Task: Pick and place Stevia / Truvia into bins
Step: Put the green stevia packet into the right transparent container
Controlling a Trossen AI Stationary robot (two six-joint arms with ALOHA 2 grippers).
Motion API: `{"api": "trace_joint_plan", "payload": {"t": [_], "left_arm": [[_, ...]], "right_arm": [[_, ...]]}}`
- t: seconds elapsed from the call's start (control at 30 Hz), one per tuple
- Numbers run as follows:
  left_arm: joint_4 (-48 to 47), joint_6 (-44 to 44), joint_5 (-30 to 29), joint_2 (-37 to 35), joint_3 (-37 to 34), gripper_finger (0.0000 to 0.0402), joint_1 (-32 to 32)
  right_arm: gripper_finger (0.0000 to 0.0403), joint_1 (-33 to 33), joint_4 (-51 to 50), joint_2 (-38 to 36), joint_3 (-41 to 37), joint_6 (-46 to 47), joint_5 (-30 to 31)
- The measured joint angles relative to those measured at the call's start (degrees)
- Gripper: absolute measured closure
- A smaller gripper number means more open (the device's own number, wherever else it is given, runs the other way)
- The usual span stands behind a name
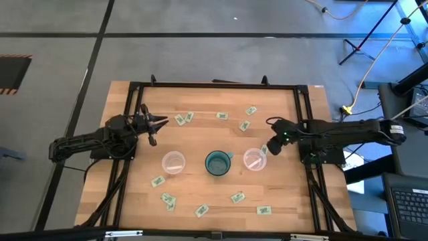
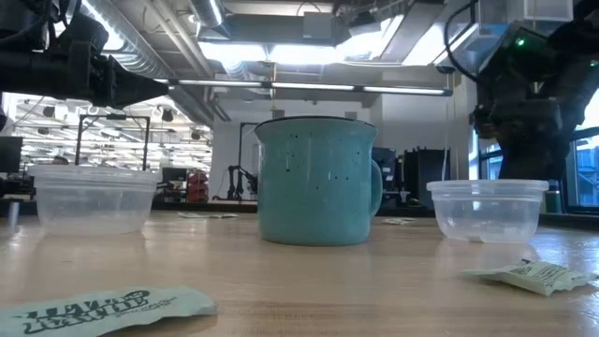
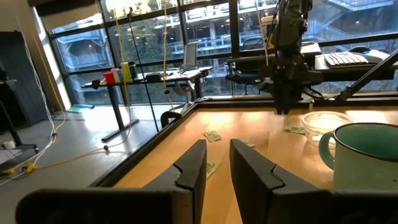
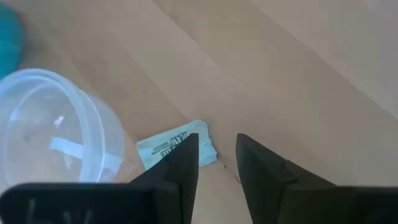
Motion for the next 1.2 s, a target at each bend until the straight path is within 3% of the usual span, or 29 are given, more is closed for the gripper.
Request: {"api": "trace_joint_plan", "payload": {"t": [0.8,1.0,1.2], "left_arm": [[-0.07,0.00,0.06,-0.01,0.00,0.0334,0.00],[-0.09,0.02,0.04,0.01,0.00,0.0336,0.01],[-0.09,0.02,0.04,0.00,0.00,0.0334,-0.01]], "right_arm": [[0.0294,5.06,5.24,17.13,0.57,1.46,4.06],[0.0319,5.04,4.89,17.95,0.61,1.29,4.51],[0.0368,4.95,4.39,17.99,0.57,1.60,4.70]]}}
